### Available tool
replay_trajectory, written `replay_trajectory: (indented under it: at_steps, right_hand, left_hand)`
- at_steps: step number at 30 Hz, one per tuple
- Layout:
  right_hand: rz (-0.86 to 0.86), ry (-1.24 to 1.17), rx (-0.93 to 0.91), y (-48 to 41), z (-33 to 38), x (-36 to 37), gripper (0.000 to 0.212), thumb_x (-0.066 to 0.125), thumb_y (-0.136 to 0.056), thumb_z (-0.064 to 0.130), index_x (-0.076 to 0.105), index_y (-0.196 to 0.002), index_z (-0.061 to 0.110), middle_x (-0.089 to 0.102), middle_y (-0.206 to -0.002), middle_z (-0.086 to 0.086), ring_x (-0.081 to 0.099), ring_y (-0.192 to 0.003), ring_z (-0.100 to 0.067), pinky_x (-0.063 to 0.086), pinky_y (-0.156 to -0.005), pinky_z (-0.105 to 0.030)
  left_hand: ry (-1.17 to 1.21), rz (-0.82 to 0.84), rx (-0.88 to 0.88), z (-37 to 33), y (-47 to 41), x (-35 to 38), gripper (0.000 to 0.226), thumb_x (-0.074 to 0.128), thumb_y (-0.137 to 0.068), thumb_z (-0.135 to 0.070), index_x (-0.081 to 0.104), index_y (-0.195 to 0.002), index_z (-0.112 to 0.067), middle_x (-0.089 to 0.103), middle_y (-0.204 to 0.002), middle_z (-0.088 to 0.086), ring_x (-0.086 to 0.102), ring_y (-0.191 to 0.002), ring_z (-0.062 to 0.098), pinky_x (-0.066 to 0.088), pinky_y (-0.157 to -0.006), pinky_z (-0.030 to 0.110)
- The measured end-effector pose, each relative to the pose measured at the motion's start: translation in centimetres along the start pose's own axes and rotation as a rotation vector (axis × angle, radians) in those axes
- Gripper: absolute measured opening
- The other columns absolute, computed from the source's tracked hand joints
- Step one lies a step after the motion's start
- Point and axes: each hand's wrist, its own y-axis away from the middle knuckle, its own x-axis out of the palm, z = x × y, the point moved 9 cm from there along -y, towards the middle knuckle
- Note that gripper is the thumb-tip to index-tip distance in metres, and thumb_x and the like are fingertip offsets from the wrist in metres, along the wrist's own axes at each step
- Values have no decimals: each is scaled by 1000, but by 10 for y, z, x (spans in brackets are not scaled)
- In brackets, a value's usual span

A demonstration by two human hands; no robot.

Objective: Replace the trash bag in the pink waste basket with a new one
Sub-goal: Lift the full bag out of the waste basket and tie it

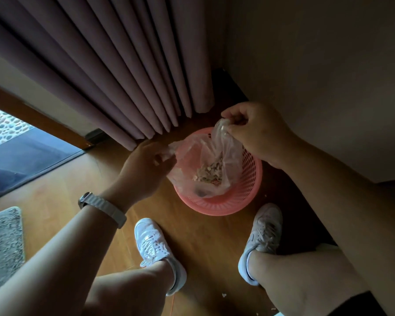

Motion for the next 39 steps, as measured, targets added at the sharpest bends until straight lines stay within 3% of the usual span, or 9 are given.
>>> replay_trajectory:
  at_steps: [6, 9, 13, 17, 21, 28, 34, 37, 39]
  right_hand:
    - [99, 21, 0, 7, 8, 16, 5, 68, -87, 23, 68, -91, 25, 67, -86, 12, 66, -81, -3, 58, -69, -19]
    - [154, -8, -14, 9, 10, 22, 4, 67, -88, 24, 65, -89, 28, 66, -87, 11, 65, -80, -1, 53, -62, -11]
    - [197, -126, 12, 7, 9, 26, 3, 59, -93, 23, 60, -94, 26, 65, -94, 16, 61, -89, 7, 46, -70, -11]
    - [135, -161, -3, 3, 13, 18, 5, 55, -93, 23, 58, -92, 27, 63, -85, 11, 60, -79, 1, 44, -66, -17]
    - [73, -249, -9, 5, 17, 14, 6, 56, -93, 19, 60, -95, 24, 66, -83, 11, 61, -74, 8, 44, -58, -7]
    - [62, -260, 46, 10, 12, 26, 15, 62, -93, 30, 58, -106, 24, 70, -92, 9, 66, -79, 3, 52, -61, -13]
    - [89, -271, 93, 11, 10, 32, 13, 73, -84, 28, 65, -89, 19, 72, -74, 2, 70, -70, -13, 58, -64, -30]
    - [157, -286, 118, 13, 8, 36, 13, 73, -84, 29, 71, -90, 17, 72, -82, -6, 71, -78, -19, 60, -72, -39]
    - [215, -319, 125, 13, 8, 39, 15, 65, -90, 27, 72, -95, 15, 72, -88, -13, 70, -82, -23, 58, -78, -43]
  left_hand:
    - [394, 34, 129, -35, -3, 0, 15, 63, -92, -18, 68, -106, -16, 56, -133, -10, 55, -117, -2, 47, -96, 16]
    - [598, 106, 141, -51, -4, 7, 25, 57, -92, -26, 66, -112, -13, 70, -112, -2, 66, -106, 12, 53, -95, 40]
    - [836, 83, 139, -62, -8, 4, 13, 56, -94, -19, 65, -99, -12, 71, -94, 15, 68, -91, 34, 56, -84, 53]
    - [986, 124, 72, -64, -12, 9, 14, 51, -98, -14, 65, -97, -11, 72, -80, 1, 68, -76, 17, 56, -71, 32]
    - [1168, 179, -3, -62, -13, 15, 21, 38, -101, -2, 59, -104, -3, 68, -74, -4, 63, -67, 8, 51, -62, 22]
    - [1164, 259, 42, -70, -11, 18, 28, 44, -93, 12, 50, -104, -13, 66, -73, 2, 61, -60, 12, 49, -56, 22]
    - [1152, 403, -91, -59, -10, 38, 54, 58, -82, -6, 45, -134, -8, 68, -95, 14, 65, -84, 26, 52, -79, 43]
    - [1067, 378, -109, -53, -11, 41, 42, 61, -82, -9, 53, -123, 1, 69, -87, 14, 66, -77, 22, 53, -72, 38]
    - [1043, 318, -151, -45, -14, 41, 36, 64, -82, -13, 57, -113, 3, 68, -91, 27, 65, -81, 32, 52, -79, 45]
